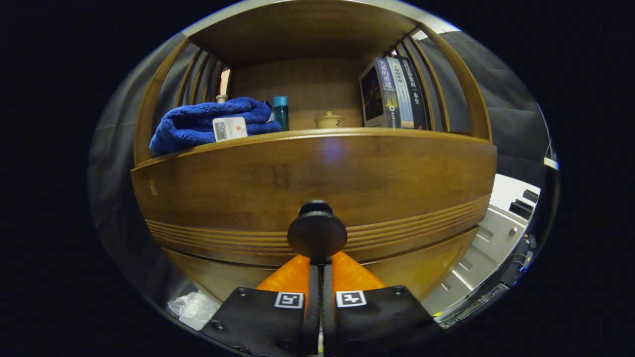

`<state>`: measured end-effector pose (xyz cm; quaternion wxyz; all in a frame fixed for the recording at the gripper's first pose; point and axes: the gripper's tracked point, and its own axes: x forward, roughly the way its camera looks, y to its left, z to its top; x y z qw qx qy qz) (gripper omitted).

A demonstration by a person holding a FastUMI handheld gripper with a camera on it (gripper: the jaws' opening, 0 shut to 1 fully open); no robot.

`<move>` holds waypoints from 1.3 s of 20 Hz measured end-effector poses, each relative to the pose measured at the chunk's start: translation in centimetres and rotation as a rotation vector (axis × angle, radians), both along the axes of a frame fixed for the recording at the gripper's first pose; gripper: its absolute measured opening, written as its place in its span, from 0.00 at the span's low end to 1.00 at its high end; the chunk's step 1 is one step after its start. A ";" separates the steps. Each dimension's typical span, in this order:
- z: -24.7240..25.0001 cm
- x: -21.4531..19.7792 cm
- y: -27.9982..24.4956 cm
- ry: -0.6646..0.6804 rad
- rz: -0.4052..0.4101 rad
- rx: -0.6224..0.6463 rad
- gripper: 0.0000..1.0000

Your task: Pull open the drawer, take out the items inside it, and place them on the countertop above the cabinet.

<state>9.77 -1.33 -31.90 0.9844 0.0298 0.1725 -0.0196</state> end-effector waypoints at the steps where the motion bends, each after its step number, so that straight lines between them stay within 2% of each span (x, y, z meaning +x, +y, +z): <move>1: 0.1 -0.4 0.5 -0.010 0.023 0.006 0.21; 6: 2.6 -1.0 0.4 -0.121 0.016 -0.017 0.70; 9: 3.4 -0.6 0.2 -0.124 0.004 -0.012 0.65; 16: 4.1 0.9 -0.3 -0.113 -0.015 0.103 0.53; 19: 4.3 1.1 -0.4 -0.120 0.009 0.052 0.47; 24: 3.2 0.3 -0.3 -0.090 0.023 0.018 0.47; 26: 0.5 -1.8 -1.7 0.001 -0.052 0.002 0.22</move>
